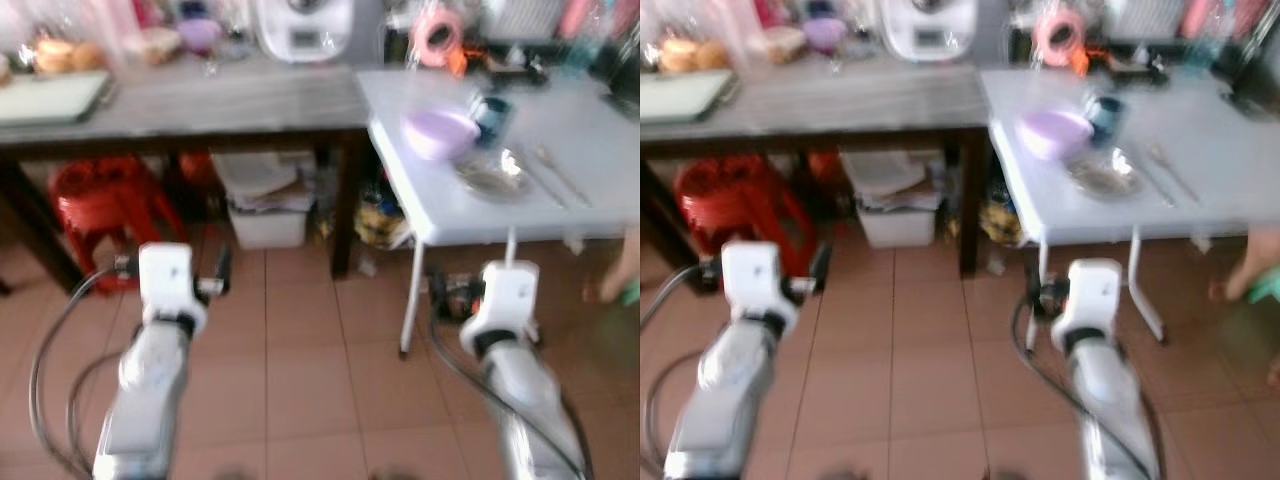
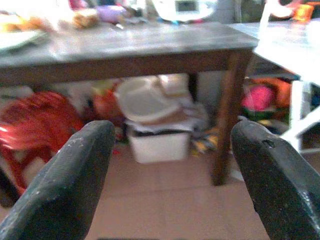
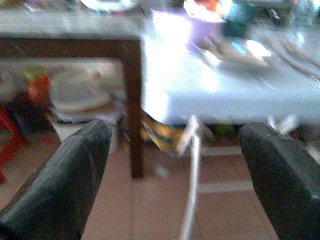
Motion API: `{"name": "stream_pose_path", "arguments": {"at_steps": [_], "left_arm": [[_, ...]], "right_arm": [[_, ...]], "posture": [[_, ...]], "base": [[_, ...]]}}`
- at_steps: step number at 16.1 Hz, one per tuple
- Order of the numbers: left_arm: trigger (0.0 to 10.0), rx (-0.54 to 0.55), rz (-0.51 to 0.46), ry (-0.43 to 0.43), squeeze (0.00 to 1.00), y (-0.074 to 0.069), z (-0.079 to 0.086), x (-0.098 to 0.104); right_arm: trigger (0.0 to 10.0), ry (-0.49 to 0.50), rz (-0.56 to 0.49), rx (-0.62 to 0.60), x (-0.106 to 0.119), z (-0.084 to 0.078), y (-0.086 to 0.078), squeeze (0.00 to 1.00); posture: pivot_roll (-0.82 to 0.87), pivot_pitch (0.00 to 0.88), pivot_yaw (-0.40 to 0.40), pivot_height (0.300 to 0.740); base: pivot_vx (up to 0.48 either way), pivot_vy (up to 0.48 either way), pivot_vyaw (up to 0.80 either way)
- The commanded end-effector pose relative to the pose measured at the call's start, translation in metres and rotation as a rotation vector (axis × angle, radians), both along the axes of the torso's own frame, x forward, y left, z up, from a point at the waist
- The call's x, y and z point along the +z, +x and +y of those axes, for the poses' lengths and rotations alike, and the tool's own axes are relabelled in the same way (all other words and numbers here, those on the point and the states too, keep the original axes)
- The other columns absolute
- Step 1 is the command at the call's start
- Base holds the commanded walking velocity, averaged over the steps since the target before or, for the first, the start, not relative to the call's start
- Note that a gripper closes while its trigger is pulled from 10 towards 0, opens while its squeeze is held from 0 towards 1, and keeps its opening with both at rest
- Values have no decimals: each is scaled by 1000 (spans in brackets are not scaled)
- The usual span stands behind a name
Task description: Setting the table
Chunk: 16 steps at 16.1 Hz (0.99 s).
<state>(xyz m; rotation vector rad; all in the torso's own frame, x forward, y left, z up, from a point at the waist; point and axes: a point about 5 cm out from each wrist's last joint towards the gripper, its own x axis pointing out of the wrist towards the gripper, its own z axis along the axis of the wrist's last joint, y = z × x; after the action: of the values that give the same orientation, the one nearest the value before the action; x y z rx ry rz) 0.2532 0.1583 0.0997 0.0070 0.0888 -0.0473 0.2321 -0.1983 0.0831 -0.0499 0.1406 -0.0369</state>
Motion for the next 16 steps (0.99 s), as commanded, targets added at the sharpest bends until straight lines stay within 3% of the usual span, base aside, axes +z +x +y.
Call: {"name": "stream_pose_path", "arguments": {"at_steps": [1,5,6,11,16], "left_arm": [[10000,-5,-21,10,0,2,1,5],[10000,-61,-53,-12,0,0,-3,8],[10000,-84,-64,-25,0,1,-5,10],[10000,-101,-69,-44,0,1,-9,11],[10000,-115,-75,-42,0,0,-9,12]], "right_arm": [[10000,-2,0,-18,1,-1,1,0],[10000,-82,11,-19,1,1,3,0],[10000,-63,8,-8,2,3,4,0],[10000,-35,48,-23,0,0,3,0],[10000,-23,13,3,2,4,2,0]], "posture": [[-28,0,22,740],[-29,0,22,740],[-27,0,21,740],[-30,0,27,740],[-25,0,27,740]], "base": [[0,0,0],[0,0,0],[0,0,0],[364,0,0],[440,0,0]]}}
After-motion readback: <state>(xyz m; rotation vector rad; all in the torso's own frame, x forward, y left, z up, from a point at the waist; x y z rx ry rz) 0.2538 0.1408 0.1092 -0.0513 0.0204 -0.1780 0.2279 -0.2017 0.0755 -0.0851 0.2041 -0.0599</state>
